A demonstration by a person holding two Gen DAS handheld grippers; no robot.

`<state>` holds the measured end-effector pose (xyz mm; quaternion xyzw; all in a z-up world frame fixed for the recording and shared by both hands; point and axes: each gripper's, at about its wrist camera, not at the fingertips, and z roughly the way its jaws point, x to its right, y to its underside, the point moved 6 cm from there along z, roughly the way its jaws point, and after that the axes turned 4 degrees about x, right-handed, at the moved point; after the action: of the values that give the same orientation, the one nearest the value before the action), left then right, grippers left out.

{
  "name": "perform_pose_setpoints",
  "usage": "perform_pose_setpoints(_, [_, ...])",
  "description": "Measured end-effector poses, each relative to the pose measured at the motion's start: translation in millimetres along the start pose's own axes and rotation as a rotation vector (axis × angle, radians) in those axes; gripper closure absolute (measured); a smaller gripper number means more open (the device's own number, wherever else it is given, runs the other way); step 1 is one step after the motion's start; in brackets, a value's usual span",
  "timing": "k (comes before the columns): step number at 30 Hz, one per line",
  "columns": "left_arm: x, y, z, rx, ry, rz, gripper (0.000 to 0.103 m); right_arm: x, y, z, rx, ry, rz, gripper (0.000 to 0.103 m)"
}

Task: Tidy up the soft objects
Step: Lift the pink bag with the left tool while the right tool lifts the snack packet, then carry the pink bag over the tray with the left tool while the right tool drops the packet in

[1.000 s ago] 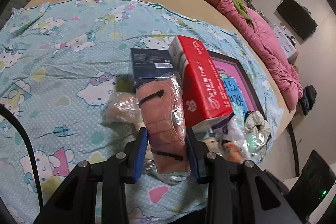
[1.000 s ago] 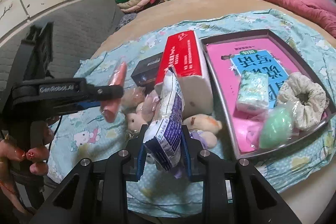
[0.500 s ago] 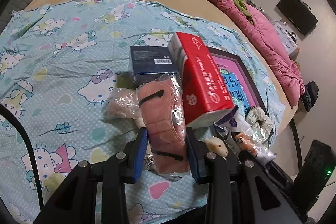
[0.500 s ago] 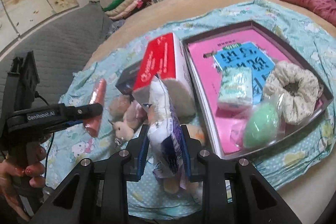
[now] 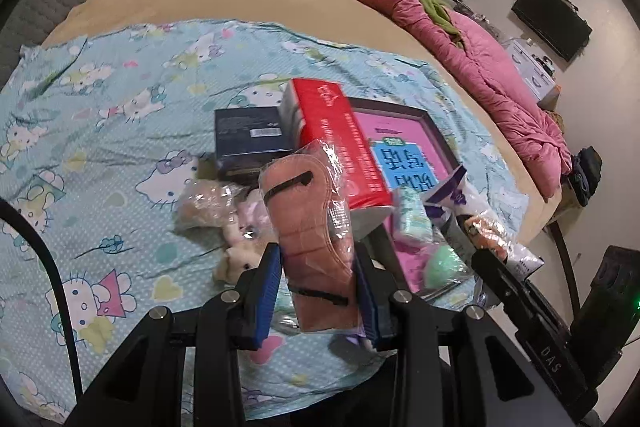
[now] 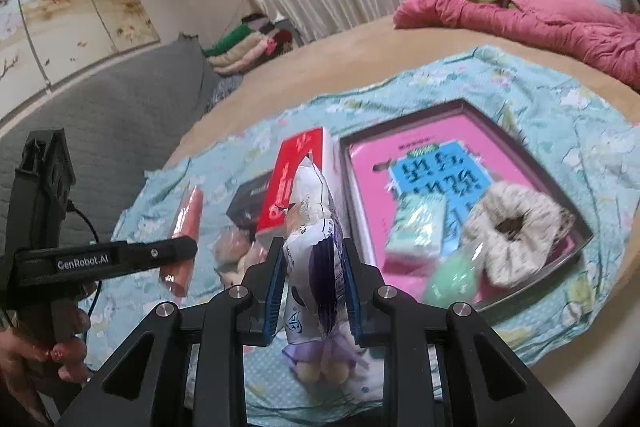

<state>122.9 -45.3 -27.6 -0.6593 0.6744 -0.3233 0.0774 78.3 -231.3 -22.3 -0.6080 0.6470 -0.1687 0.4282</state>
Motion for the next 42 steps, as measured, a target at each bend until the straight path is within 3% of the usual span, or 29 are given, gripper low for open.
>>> perform_pose_setpoints(12, [56,0,-18,0.027,-0.024,0.113,0.067,10,-25,-31,0.076,-0.012,0.011,0.076])
perform_pose_setpoints(19, [86,0,-21,0.032,-0.009,0.152,0.067,24,-45,-56,0.139,0.025,-0.003,0.076])
perform_pose_setpoints(42, [150,-14,3,0.025,-0.002,0.253,0.067,82,-83,-104,0.253,0.103,0.031,0.076])
